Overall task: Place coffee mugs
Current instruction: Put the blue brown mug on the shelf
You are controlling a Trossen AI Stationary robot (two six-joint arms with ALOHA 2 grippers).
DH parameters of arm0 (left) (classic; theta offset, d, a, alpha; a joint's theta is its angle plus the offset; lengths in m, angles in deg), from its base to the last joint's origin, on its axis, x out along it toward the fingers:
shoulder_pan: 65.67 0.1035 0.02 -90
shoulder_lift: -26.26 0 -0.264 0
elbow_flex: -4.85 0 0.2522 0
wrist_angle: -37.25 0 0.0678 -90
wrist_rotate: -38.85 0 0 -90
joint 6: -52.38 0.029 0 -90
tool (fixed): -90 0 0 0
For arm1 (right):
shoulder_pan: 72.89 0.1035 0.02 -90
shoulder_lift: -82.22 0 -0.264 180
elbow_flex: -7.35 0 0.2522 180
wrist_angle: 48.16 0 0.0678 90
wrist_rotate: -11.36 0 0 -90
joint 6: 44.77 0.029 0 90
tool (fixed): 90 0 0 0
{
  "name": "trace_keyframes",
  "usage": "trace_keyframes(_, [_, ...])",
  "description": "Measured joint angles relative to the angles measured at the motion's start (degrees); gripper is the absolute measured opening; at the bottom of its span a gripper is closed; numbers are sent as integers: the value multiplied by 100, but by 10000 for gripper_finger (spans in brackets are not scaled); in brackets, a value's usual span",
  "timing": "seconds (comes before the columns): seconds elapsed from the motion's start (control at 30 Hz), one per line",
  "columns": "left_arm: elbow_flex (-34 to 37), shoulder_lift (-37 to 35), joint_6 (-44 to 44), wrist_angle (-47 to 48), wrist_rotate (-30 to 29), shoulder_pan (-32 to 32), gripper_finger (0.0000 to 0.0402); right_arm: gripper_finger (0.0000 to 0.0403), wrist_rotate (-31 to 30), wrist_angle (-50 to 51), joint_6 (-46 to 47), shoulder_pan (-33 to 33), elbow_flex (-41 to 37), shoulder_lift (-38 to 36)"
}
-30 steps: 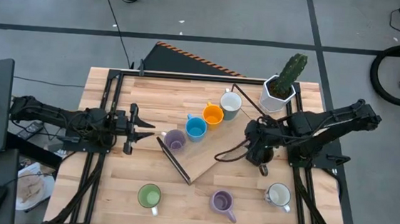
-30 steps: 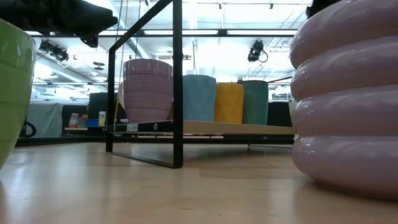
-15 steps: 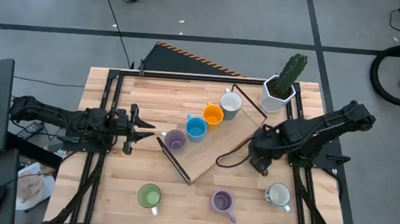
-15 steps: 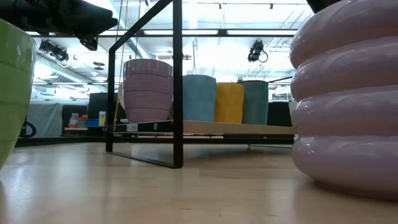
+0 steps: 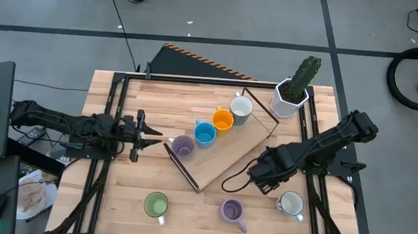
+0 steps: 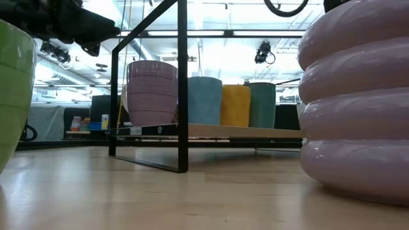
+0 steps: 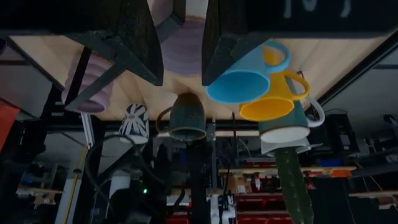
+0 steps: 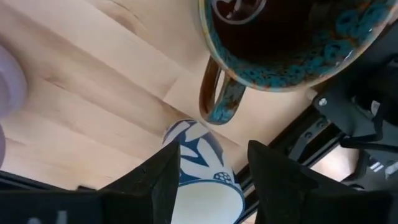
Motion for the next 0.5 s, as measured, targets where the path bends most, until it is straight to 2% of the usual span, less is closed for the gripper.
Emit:
trace_keyframes(0.13, [0,1,1,69,0,0,116,190,-68,-111,323,134,-184,-121])
trace_keyframes(0.27, [0,0,85,91,0,0,116,186,-119,-858,691,237,-847,-497])
trace_keyframes(0.5, [0,1,85,125,-22,0,116,185,-390,-1469,1026,235,-1841,-924])
